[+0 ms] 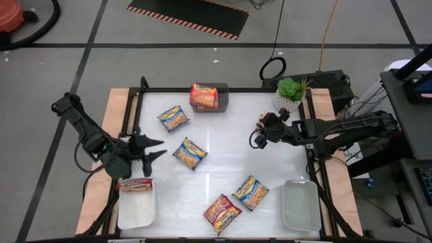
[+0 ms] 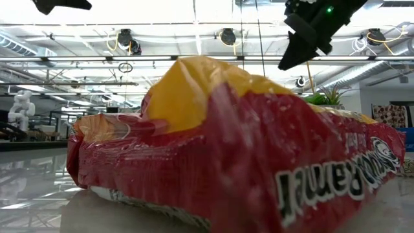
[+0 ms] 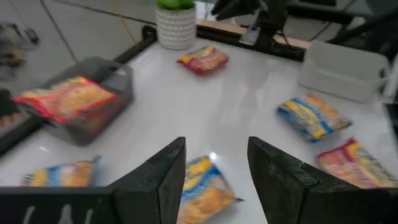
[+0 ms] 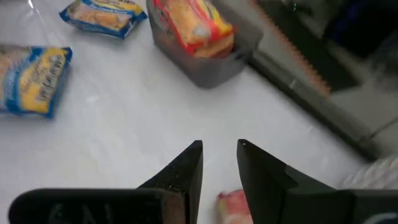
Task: Sort Maruchan noodles
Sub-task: Put the top red noodle pack into the white bin
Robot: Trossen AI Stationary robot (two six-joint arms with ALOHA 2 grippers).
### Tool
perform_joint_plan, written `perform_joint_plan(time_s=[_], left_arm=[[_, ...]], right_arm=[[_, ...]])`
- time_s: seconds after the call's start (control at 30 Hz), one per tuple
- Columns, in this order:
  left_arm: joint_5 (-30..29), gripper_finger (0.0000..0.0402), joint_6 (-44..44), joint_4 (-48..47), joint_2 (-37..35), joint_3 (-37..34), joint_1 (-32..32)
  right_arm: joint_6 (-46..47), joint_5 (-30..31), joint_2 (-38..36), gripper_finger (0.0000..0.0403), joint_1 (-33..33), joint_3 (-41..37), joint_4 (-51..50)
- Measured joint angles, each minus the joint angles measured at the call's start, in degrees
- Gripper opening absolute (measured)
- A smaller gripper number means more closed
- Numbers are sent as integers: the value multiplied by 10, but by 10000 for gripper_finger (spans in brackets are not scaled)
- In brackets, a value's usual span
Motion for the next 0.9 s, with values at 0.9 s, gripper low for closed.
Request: perform_joint_plan(time_s=[0.9], left_arm=[[112,177,86,287,180,0,6]], right_arm=[[348,-61,0,143,45,-154,-66]])
